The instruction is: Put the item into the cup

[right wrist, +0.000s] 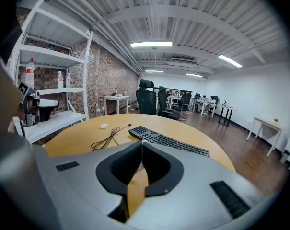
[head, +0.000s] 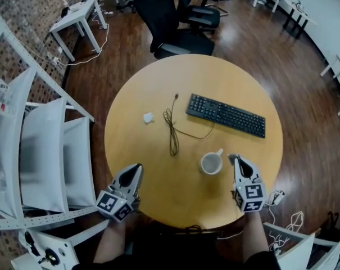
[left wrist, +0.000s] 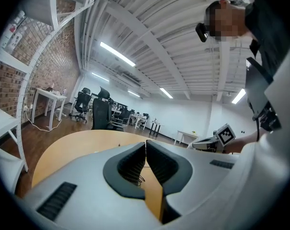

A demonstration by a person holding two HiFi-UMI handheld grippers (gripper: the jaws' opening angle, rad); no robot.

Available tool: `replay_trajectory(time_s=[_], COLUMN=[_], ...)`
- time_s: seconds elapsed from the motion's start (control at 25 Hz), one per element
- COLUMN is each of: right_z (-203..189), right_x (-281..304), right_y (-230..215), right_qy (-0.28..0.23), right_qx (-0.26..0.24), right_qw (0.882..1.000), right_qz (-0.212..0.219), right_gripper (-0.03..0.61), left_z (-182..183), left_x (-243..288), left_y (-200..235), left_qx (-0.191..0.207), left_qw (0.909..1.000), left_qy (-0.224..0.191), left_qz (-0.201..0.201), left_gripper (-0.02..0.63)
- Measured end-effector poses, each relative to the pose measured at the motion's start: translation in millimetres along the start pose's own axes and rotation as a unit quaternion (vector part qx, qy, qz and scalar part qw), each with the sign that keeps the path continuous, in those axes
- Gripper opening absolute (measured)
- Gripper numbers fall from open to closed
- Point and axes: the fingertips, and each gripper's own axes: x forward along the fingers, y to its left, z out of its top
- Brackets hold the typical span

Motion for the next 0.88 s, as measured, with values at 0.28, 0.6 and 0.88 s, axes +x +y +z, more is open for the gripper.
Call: replay_trajectory(time_s=[0.28, 0.6, 0.88], right_z=[1.0, -25.8, -50.9], right_x=[15.9, 35.2, 54.8], right_y=[47.6, 75.1, 76.9], right_qy=[0.016, 0.065, 0.111], right_qx=[-0.021, -0.054, -0.070], right_qw=[0.999, 0.995, 0.990], right_qz=[0.036, 0.062, 0.055], right_gripper=[0.002, 0.003, 0.006], left_z=[8.9, 2.3, -5.9], left_x=[-30.2, -54.1, -62.4], left_y=[15.8, 29.0, 34.4], left_qx=[-0.001, -0.012, -0.018], left_qw=[0.9997, 0.9988, 0.9985], left_qy=[-0.013, -0.017, -0.008], left_qz=[0.020, 0.045, 0.052], left_gripper=[0.000, 0.000, 0.000])
